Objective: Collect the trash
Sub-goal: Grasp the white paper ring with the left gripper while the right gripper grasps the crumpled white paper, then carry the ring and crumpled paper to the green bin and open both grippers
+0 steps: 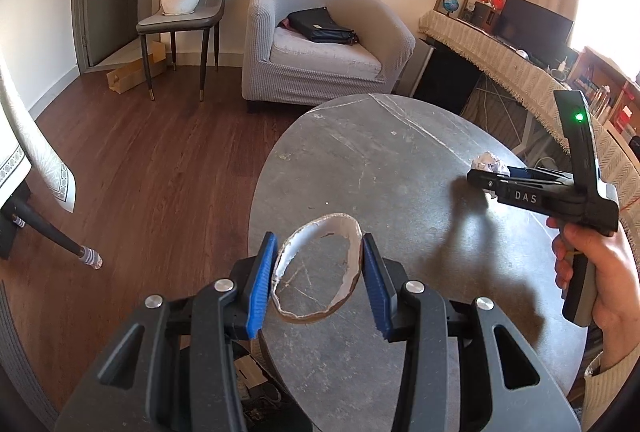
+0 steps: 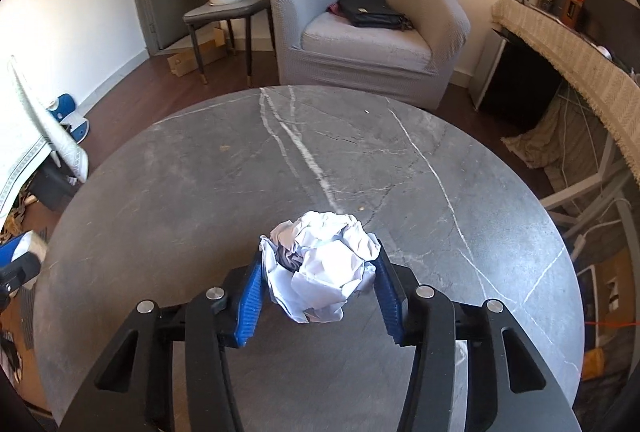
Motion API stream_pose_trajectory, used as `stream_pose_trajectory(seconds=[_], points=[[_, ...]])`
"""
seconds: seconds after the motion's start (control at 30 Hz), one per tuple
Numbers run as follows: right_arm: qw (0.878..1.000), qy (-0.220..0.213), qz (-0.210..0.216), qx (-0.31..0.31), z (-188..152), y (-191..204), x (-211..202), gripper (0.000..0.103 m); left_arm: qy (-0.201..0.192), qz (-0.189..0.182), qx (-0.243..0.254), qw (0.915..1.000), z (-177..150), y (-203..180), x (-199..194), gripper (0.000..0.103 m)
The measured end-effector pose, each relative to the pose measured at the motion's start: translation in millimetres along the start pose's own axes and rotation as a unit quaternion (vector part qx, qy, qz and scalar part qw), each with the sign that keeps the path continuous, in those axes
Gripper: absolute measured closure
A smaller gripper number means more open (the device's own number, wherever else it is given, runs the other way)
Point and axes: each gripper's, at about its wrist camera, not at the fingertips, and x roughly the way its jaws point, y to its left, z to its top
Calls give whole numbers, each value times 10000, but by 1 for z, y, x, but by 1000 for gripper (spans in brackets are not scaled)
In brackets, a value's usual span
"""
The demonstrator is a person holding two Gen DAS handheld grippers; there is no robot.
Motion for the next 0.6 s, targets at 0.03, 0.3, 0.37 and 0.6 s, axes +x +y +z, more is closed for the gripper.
stream_pose_trajectory(seconds=[0.03,0.3,0.37,0.6], points=[[10000,-16,34,-25,-1,2,-3,53,-9,-1,-14,10000,0,-1,-2,58],[9980,-74,498,-373,-26,27,-35,53,-119,18,-392,9992,-12,-2,-28,58],[9973,-97,589,-433,-31,33,-44,53,-124,75,-420,9990,-17,-3,-34,58],[9934,-156,988,-558,-51,60,-76,53,-57,474,-357,9982,-42,-4,-57,58]])
